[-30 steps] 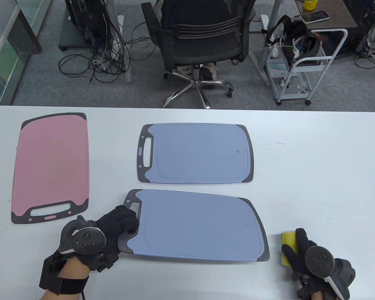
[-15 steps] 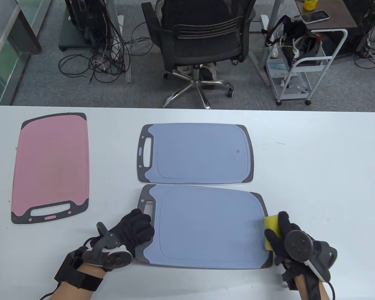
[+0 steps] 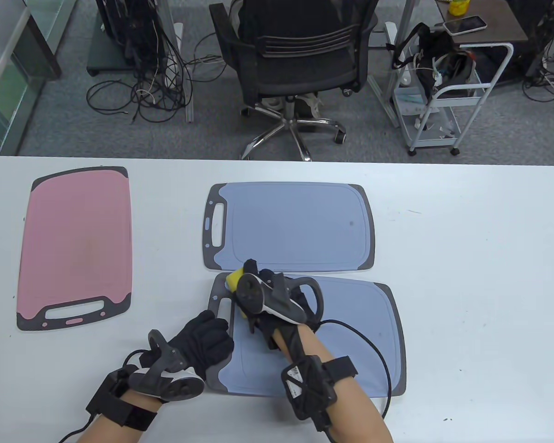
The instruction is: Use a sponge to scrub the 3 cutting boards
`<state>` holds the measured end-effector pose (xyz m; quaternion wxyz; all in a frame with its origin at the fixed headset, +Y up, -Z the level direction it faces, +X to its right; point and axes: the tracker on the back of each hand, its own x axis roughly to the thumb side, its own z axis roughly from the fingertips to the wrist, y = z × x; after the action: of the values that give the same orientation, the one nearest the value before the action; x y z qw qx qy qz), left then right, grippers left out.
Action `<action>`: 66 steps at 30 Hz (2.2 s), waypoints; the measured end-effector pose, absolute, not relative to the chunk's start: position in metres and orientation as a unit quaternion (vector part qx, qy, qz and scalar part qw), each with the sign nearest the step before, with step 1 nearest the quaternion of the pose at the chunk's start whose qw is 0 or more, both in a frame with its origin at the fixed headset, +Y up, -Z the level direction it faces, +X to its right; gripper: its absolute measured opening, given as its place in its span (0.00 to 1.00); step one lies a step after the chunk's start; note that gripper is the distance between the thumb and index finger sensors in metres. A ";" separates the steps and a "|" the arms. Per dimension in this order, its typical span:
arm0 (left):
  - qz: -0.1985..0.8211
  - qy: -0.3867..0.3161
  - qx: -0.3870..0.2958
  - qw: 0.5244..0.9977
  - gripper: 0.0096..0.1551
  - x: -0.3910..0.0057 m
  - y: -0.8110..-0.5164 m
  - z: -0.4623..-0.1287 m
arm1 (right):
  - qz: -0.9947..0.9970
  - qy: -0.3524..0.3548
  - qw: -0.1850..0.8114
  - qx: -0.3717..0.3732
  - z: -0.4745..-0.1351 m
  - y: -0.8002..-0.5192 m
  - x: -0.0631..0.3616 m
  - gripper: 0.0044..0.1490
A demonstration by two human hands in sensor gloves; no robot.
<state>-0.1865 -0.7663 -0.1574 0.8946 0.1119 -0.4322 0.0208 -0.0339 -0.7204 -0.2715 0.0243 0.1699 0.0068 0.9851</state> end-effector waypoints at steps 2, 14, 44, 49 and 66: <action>0.022 -0.434 0.120 0.893 0.24 -0.187 -0.766 -0.156 | 0.986 0.016 -0.015 0.163 -0.276 -0.725 -0.034 0.48; 0.025 -0.440 0.119 0.890 0.23 -0.182 -0.766 -0.154 | 0.969 0.105 0.026 -0.220 -0.262 -0.769 0.258 0.46; 0.027 -0.440 0.120 0.890 0.23 -0.181 -0.766 -0.153 | 0.986 0.072 0.037 -0.145 -0.212 -0.773 0.243 0.46; 0.027 -0.440 0.122 0.889 0.23 -0.181 -0.766 -0.152 | 0.995 0.073 0.036 0.065 -0.215 -0.754 0.116 0.47; 0.028 -0.439 0.124 0.889 0.23 -0.179 -0.766 -0.152 | 0.982 0.104 0.029 -0.156 -0.223 -0.773 0.243 0.47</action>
<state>-0.1792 -0.7658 -0.1519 0.8893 0.1243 -0.4393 0.0276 0.2432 -0.7729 -0.2231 0.0286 -0.1560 0.1043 0.9818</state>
